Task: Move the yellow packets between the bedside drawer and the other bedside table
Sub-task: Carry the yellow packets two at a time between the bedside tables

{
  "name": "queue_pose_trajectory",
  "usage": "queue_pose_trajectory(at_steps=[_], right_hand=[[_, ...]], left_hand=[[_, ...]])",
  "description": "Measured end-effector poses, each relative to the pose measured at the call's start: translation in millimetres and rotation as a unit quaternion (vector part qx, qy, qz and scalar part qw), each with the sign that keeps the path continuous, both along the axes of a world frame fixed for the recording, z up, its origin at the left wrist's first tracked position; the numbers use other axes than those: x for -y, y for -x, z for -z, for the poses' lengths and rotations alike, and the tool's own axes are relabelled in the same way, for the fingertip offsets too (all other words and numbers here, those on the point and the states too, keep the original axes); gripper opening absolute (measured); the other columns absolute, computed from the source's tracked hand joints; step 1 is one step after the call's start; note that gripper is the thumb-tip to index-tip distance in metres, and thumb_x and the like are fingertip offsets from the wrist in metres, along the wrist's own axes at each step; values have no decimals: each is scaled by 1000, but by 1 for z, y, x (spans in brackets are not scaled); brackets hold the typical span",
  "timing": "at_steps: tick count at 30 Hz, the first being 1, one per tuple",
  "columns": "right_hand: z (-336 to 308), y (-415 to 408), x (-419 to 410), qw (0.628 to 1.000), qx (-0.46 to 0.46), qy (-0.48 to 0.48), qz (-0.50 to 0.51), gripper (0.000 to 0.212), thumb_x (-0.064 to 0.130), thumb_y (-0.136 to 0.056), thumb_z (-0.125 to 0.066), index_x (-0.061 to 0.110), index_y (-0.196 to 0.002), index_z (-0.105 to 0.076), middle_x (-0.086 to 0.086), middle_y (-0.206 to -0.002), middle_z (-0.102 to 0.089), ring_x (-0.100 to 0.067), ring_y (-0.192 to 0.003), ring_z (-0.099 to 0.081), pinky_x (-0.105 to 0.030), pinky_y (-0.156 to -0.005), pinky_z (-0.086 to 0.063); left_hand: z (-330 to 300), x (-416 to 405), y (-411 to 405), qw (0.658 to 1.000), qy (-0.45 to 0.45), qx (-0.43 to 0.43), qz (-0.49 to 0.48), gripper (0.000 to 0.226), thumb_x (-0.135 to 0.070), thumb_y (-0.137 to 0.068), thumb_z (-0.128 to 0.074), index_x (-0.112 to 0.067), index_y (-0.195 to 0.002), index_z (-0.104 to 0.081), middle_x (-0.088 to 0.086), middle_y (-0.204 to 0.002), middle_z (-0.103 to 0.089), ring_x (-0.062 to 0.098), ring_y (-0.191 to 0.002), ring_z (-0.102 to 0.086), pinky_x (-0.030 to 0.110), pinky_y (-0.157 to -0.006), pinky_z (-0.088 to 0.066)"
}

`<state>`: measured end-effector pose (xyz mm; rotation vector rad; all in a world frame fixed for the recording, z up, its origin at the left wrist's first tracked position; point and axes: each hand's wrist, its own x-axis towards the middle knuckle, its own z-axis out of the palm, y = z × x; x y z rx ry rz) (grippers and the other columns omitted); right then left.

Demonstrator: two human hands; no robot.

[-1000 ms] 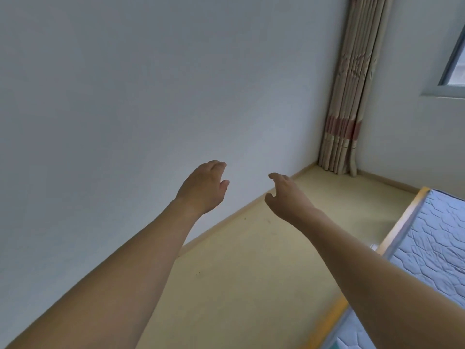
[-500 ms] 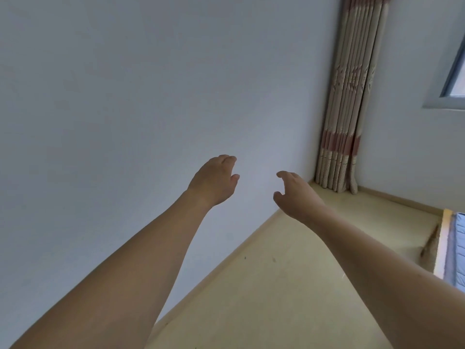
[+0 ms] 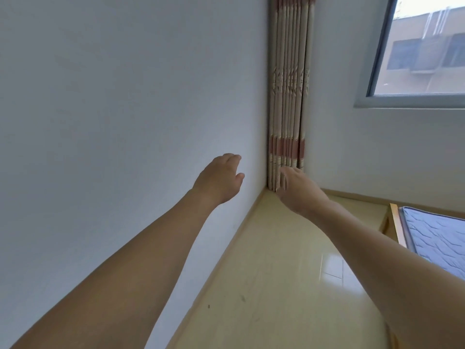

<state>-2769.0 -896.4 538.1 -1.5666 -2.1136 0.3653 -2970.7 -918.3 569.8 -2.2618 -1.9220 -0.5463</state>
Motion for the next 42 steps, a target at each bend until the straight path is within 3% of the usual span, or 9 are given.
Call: queue_pose_trajectory(at_steps=[6, 13, 17, 31, 42], right_hand=[[-6, -54, -159, 997, -37, -1, 66, 48, 8, -87, -50, 9, -134, -45, -11, -137, -49, -30, -125, -47, -40, -99, -42], [-22, -116, -318, 991, -39, -12, 126, 50, 11, -92, -50, 11, -141, -41, -8, -141, -46, -26, -126, -45, -32, -94, -39], [-14, -133, -404, 989, -32, 11, 144, 59, 14, -93, -50, 13, -149, -32, -4, -151, -38, -23, -137, -38, -37, -106, -36], [-14, -201, -742, 964, -28, -2, 266, 59, 19, -93, -51, 14, -149, -33, -5, -152, -38, -22, -139, -36, -35, -111, -32], [9, -327, -921, 932, -21, 30, 361, 59, 20, -93, -52, 13, -149, -34, -6, -153, -36, -22, -139, -36, -33, -112, -30]], left_hand=[[-5, -183, -52, 998, -6, 8, 68, 50, -27, -101, -45, -10, -147, -36, 6, -152, -39, 23, -139, -35, 34, -109, -32], [-30, -363, -106, 990, -34, 9, 135, 51, -25, -100, -48, -7, -146, -38, 9, -151, -41, 25, -139, -36, 33, -111, -29], [-22, -464, -130, 986, -19, 0, 167, 50, -24, -100, -49, -6, -146, -39, 11, -151, -41, 24, -140, -35, 31, -114, -26], [4, -854, -216, 961, 8, -1, 276, 56, -31, -99, -49, -9, -148, -36, 9, -152, -40, 24, -141, -35, 38, -117, -28], [22, -1066, -357, 935, 39, -4, 354, 56, -32, -98, -49, -9, -148, -36, 9, -152, -40, 26, -139, -37, 34, -115, -28]])
